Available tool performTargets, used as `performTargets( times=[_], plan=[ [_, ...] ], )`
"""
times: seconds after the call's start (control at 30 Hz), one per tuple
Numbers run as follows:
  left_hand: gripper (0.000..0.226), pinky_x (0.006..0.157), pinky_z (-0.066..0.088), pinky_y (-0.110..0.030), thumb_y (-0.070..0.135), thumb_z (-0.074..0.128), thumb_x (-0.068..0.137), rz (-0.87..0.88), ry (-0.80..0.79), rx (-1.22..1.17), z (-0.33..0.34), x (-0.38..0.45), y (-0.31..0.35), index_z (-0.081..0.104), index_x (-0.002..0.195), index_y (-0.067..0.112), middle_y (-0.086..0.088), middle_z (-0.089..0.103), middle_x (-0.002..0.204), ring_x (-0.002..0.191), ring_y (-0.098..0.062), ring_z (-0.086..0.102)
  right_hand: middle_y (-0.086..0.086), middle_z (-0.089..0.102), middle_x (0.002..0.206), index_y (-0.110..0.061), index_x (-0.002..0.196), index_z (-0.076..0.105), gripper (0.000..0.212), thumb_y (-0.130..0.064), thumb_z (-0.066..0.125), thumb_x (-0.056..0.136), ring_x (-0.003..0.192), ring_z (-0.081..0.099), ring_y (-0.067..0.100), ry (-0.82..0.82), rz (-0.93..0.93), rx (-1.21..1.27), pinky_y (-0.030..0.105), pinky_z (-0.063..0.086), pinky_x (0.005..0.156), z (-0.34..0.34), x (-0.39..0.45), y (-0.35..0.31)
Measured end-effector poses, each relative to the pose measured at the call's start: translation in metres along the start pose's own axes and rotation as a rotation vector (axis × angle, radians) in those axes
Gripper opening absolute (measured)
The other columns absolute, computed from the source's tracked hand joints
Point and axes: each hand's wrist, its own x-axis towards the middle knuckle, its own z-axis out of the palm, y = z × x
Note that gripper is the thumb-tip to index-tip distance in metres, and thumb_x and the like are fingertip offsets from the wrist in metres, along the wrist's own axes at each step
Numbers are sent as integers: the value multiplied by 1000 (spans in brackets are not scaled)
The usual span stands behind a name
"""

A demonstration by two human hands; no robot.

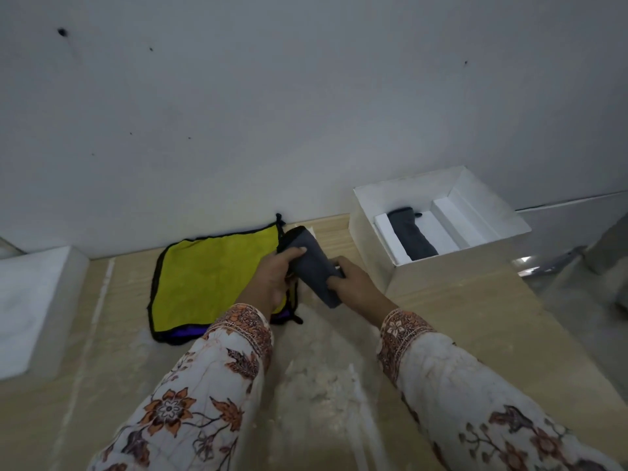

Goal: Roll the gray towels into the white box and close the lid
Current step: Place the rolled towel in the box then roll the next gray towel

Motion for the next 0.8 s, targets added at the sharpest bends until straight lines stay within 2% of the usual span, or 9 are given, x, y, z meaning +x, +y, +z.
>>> performTargets(
  times=[0.07, 0.13, 0.2, 0.3, 0.37, 0.43, 0.57, 0.7, 0.8],
  plan=[
    [38, 64, 51, -27, 13, 67, 85, 15, -26, -76, 4, -3, 11, 59, 121, 4, -10, 68, 111, 92, -21, 64, 6, 61, 99, -17, 113, 55, 24, -16, 53, 89, 86, 59, 23, -5, 14, 57, 34, 45, 70, -12, 4, -20],
    [35, 61, 56, -27, 9, 64, 87, 46, -70, -165, 12, -8, 20, 59, 121, 3, -9, 69, 105, 88, -20, 66, 7, 63, 112, -17, 123, 54, 35, -34, 57, 93, 99, 63, 24, -6, -6, 92, 38, 50, 83, -25, 6, -36],
    [33, 67, 58, -28, 7, 62, 88, 73, -126, -222, 23, -11, 27, 59, 121, 3, -10, 69, 105, 90, -21, 66, 6, 64, 115, -17, 124, 55, 41, -44, 56, 93, 102, 63, 23, -26, -75, 19, 38, 51, 88, -41, 5, -49],
    [31, 80, 54, -31, 4, 61, 87, 131, -187, -179, 40, -15, 37, 60, 118, 8, -11, 67, 108, 96, -23, 64, 10, 66, 109, -12, 113, 60, 27, -32, 58, 94, 98, 62, 26, -39, -151, -154, 37, 49, 82, -72, 8, -62],
    [28, 72, 53, -27, 1, 60, 86, 180, -210, -99, 55, -17, 44, 58, 112, 11, -8, 66, 102, 91, -20, 64, 13, 66, 108, -11, 108, 60, 20, -23, 61, 93, 99, 61, 29, -36, -166, -238, 39, 48, 84, -97, 14, -66],
    [34, 66, 51, -24, 3, 59, 86, 217, -232, -47, 72, -18, 50, 54, 118, 11, -9, 64, 102, 90, -20, 63, 13, 66, 110, -11, 107, 60, 17, -19, 62, 92, 100, 60, 29, -20, -180, -331, 39, 47, 86, -121, 19, -68],
    [30, 74, 49, -27, 22, 55, 92, 264, -243, 23, 110, -13, 55, 56, 121, 15, -5, 64, 108, 97, -21, 61, 9, 65, 111, -15, 109, 61, 18, -16, 60, 91, 95, 57, 22, 39, -190, -426, 33, 43, 80, -169, 31, -63],
    [35, 90, 46, -32, 42, 60, 89, 332, -127, 180, 146, 2, 51, 54, 117, 22, 2, 60, 115, 105, -15, 58, 3, 65, 112, -24, 113, 60, 22, -19, 58, 91, 102, 58, 24, 80, -128, -506, 44, 46, 93, -209, 45, -46],
    [49, 86, 39, -24, 48, 60, 88, 472, -9, 375, 167, 12, 43, 51, 128, 21, 7, 53, 117, 103, -8, 53, -3, 63, 114, -33, 113, 58, 24, -23, 57, 91, 107, 55, 23, 81, -45, -668, 48, 39, 98, -229, 58, -27]
  ],
)
